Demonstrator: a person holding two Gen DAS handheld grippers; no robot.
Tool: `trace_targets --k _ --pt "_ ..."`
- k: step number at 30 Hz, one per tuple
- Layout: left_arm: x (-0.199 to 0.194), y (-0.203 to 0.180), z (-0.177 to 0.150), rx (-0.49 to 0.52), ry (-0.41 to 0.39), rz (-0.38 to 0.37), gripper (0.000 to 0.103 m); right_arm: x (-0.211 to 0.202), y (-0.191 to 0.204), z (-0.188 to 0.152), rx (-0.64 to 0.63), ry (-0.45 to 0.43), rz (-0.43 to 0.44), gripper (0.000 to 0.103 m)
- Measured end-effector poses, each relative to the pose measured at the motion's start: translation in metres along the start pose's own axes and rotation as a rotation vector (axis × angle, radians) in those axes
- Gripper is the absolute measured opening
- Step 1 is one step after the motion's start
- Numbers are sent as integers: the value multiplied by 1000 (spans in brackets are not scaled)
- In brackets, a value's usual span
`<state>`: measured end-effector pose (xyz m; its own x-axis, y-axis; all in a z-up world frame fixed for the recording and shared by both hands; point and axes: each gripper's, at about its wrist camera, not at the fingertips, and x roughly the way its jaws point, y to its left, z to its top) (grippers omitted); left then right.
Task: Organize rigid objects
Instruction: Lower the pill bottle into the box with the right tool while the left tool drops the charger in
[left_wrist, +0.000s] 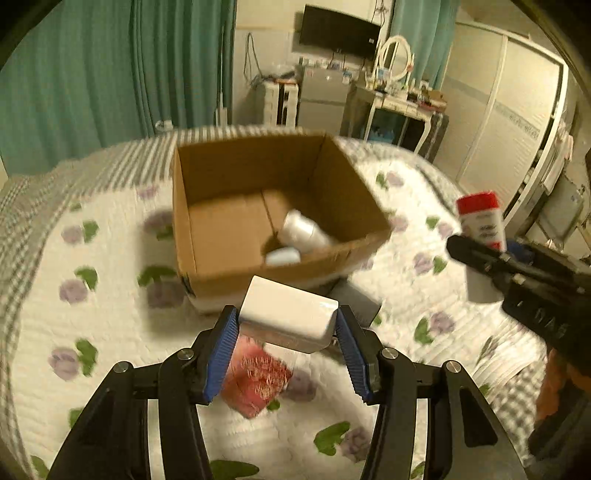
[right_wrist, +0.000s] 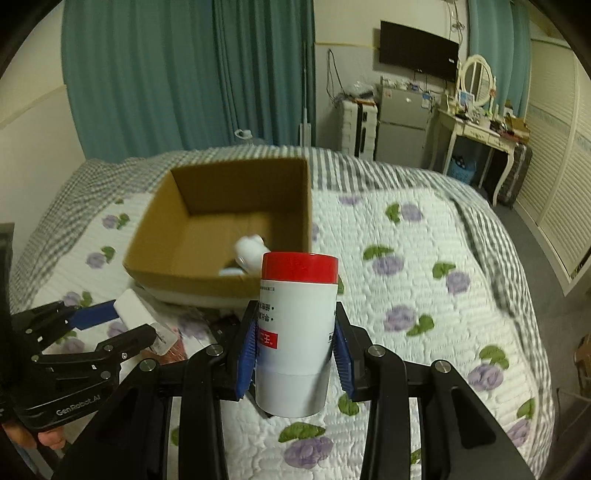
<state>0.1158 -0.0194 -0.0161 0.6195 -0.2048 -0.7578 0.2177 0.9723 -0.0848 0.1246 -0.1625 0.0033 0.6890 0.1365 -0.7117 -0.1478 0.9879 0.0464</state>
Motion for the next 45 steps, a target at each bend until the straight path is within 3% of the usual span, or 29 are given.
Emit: trace_targets --k 7,15,23,28,35,45 --pt "-21 -6 49 61 -80 18 54 -16 7 38 -28 -54 20 36" --pt "19 11 89 51 -83 30 55 3 18 70 -110 -65 -4 36" --pt "88 37 86 36 1 23 55 53 19 80 -124 -31 7 36" --pt "111 39 77 35 30 7 57 83 16 73 -113 8 11 36" --pt "90 36 80 56 1 40 58 92 17 73 -100 22 -6 36" --pt "55 64 76 -6 -37 70 58 105 49 84 -113 30 12 36"
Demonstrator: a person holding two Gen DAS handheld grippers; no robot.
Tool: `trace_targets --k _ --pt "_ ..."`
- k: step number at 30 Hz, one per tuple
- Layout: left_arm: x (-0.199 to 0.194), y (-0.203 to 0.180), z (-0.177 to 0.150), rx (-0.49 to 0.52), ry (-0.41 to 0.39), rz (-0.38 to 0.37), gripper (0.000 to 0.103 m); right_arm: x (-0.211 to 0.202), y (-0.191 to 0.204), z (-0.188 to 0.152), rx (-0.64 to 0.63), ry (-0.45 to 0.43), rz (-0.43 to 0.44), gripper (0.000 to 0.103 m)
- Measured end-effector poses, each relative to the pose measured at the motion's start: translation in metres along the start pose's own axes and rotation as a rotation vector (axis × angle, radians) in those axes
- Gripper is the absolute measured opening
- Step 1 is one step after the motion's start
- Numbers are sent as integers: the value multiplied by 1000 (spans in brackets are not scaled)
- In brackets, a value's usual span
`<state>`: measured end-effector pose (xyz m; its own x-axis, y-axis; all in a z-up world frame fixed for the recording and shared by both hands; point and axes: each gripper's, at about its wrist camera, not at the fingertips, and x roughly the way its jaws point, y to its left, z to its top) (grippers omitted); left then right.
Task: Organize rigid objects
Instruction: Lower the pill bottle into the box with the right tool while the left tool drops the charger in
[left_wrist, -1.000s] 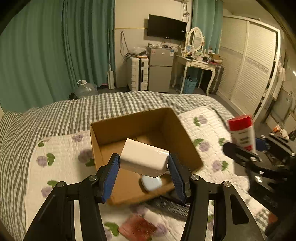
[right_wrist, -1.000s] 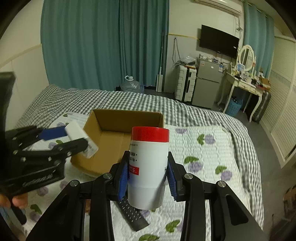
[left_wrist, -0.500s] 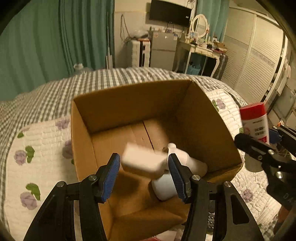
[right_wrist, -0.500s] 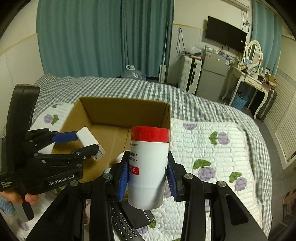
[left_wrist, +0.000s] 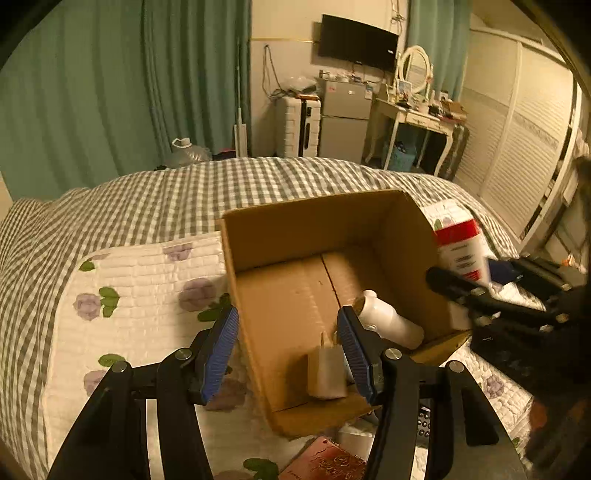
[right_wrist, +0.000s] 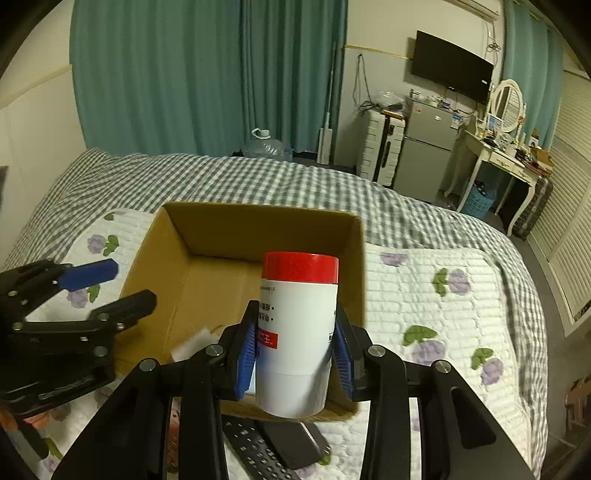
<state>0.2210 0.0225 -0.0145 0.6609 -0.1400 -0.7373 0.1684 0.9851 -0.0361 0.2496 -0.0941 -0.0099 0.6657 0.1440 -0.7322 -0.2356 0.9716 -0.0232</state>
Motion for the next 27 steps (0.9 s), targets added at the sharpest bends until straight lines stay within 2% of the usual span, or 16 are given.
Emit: trace_targets --k 7,13,15,17,23,27 --pt "13 3 -9 16 17 10 59 43 14 -6 -23 65 -2 36" --pt "22 15 -15 -3 26 20 59 62 20 -9 -11 87 31 37" --pt "21 19 -15 -22 27 16 59 62 22 -8 -18 80 8 40" --pt "18 21 -17 -32 26 14 59 55 20 -6 -9 65 5 58" --pt "-7 18 -23 -33 12 37 59 10 8 2 28 1 -11 60" --pt "-29 11 -30 -38 0 45 59 -31 2 -7 14 -30 -30 61"
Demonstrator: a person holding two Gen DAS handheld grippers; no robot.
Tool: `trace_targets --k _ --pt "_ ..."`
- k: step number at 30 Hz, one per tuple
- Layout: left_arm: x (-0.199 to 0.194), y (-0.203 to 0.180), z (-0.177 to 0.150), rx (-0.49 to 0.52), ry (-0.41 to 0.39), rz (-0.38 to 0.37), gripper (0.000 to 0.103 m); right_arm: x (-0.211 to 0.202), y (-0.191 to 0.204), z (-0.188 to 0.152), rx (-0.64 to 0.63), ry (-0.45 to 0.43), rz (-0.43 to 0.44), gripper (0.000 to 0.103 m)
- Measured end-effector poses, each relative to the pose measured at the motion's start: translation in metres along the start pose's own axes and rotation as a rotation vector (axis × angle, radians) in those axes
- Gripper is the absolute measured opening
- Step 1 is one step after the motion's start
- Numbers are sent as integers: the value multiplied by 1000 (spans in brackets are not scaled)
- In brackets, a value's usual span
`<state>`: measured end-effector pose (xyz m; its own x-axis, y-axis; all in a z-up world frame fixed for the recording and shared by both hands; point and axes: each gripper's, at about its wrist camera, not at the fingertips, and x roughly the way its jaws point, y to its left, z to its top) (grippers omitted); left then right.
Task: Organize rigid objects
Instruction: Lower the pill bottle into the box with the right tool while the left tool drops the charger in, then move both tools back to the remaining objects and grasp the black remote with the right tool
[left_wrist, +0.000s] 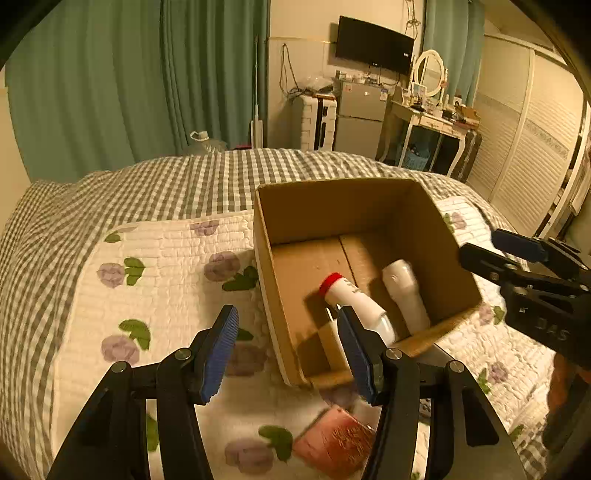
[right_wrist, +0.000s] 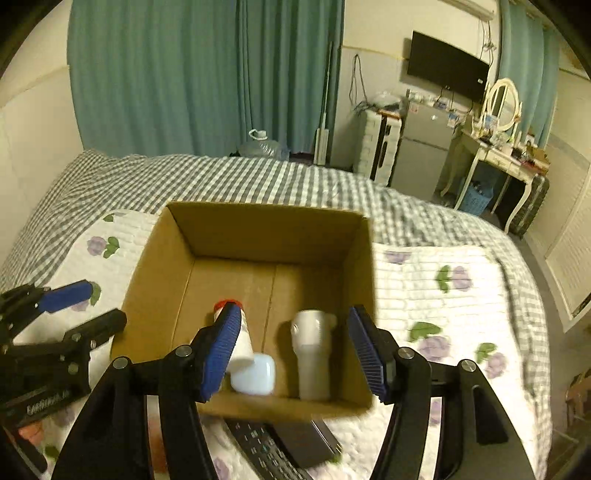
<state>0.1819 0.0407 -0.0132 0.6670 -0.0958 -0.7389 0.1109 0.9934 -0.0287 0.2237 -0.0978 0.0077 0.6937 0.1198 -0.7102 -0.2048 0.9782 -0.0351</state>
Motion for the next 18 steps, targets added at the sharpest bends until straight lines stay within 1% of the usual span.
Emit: trace_targets --k 1,2,5,9,12,14,18 --pt "-5 -2 -3 2 -3 2 62 -7 -2 -2 -2 -4 2 61" --pt "-11 -4 -6 5 -3 7 63 -18 -4 -6 -9 -8 -1 61" --pt "-22 -9 -17 9 2 21 63 -39 -14 -18 -5 -11 -9 66" --pt "-31 -15 -36 5 18 23 63 -51 -26 -39 11 2 3 66" --pt "-27 -24 -53 17 50 29 63 -51 -32 -61 13 22 12 67" --pt "-21 -29 -65 25 85 24 63 -47 -35 -73 24 37 22 70" --pt "-4 -39 -94 54 141 39 63 -28 -36 -103 38 100 67 70"
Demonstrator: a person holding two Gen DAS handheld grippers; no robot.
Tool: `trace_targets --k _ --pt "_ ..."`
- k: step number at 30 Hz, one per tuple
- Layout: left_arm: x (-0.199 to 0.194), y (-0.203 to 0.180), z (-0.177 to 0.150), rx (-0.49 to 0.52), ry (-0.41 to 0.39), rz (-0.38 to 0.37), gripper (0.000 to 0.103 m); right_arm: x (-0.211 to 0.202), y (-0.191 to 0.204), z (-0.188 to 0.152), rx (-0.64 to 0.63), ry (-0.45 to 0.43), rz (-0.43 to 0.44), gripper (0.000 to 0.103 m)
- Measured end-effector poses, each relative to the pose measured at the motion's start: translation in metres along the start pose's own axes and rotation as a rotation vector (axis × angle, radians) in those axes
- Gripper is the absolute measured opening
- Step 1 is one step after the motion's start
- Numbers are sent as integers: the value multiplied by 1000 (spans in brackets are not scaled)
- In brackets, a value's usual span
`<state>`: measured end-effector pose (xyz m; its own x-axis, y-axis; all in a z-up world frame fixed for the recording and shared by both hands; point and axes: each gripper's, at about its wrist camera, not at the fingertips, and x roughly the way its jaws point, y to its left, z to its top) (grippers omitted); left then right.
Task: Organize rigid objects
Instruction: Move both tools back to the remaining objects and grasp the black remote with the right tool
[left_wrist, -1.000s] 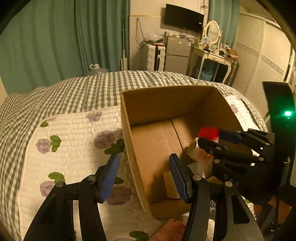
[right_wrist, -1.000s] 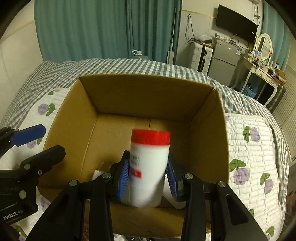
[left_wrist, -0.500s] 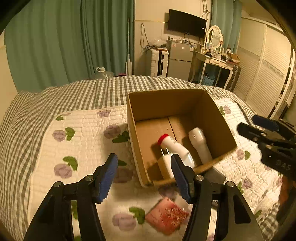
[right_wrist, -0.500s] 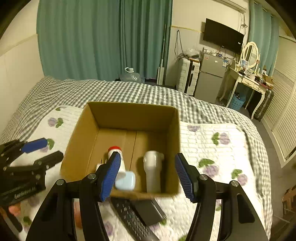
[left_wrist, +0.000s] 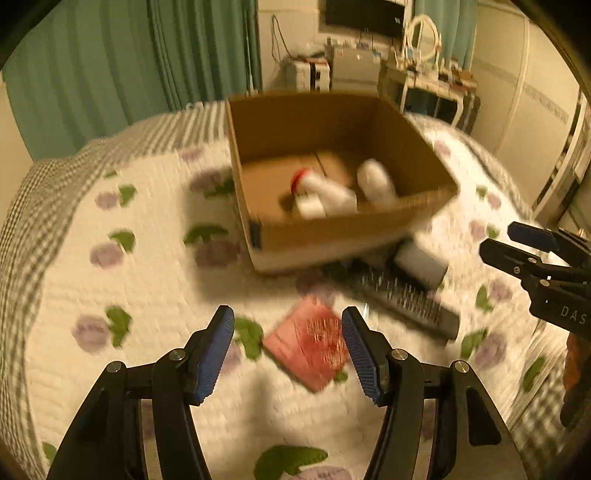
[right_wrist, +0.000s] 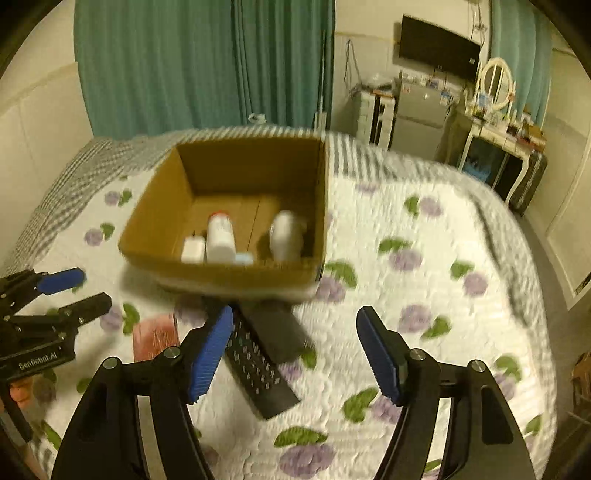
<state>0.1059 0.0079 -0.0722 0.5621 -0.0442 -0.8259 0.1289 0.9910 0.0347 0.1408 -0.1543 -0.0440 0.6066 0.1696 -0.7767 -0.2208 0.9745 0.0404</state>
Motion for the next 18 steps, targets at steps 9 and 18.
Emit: trace_targets --k 9,18 --pt "37 4 -28 -21 87 30 63 60 33 -42 -82 145 116 63" --pt "47 5 -31 -28 112 -7 63 97 46 -39 -135 166 84 52"
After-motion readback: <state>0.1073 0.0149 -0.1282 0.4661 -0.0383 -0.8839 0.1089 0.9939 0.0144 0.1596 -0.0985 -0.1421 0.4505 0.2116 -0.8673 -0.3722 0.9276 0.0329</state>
